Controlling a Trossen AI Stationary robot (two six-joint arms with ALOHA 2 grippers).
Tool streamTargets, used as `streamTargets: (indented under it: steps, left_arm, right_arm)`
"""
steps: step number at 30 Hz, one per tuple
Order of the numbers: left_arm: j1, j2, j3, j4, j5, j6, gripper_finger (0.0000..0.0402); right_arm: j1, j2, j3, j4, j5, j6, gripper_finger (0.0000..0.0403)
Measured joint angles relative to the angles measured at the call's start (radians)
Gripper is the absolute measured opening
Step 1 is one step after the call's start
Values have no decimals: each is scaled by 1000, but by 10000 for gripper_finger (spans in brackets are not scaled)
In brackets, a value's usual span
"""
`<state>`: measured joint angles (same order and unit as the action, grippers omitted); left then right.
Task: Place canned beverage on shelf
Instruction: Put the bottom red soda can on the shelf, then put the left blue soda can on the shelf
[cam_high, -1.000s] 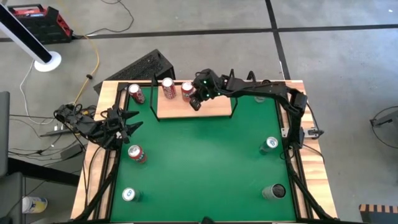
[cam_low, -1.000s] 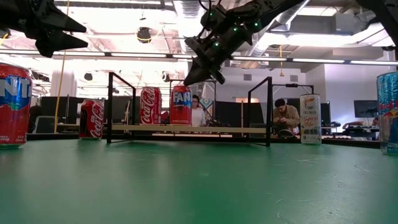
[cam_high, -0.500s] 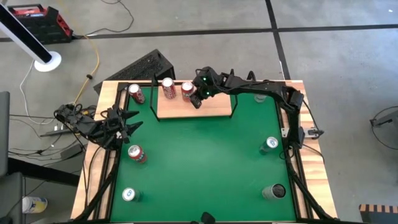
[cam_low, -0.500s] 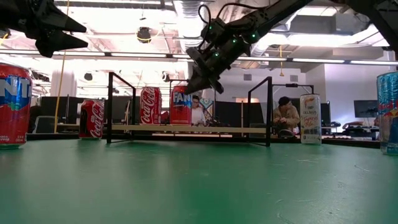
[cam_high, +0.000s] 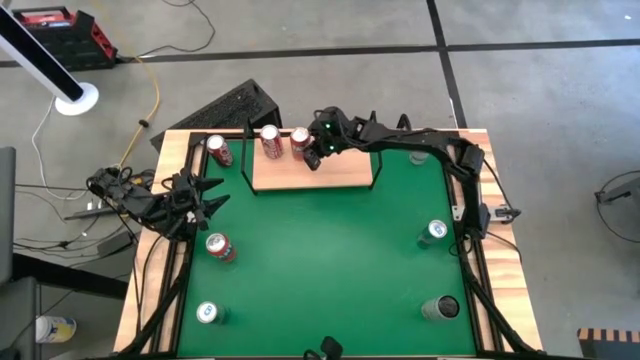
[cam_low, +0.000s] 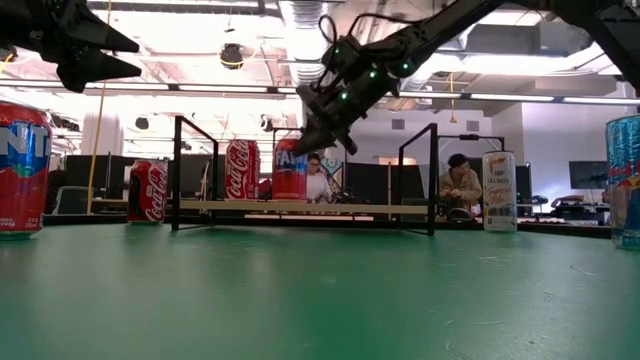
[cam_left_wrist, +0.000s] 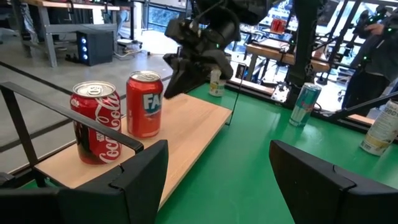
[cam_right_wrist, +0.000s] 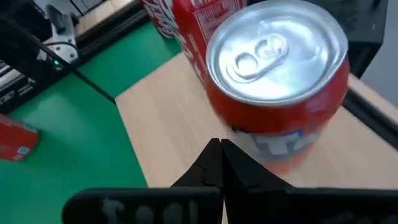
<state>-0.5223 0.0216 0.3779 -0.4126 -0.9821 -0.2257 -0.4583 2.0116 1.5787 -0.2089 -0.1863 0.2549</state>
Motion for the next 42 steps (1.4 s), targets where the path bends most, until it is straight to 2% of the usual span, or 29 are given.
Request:
streamTargets:
  steps: [29,35,42]
  left_arm:
    - [0,0,0,0,-1,4,264]
    - [0,0,0,0,9,4,264]
    - [0,0,0,19,95,37,264]
  right_arm:
    - [5,26,0,51,30,18,17]
    - [20,-32,25,-72,3,28,24]
    - [73,-170,69,-218,4,24,22]
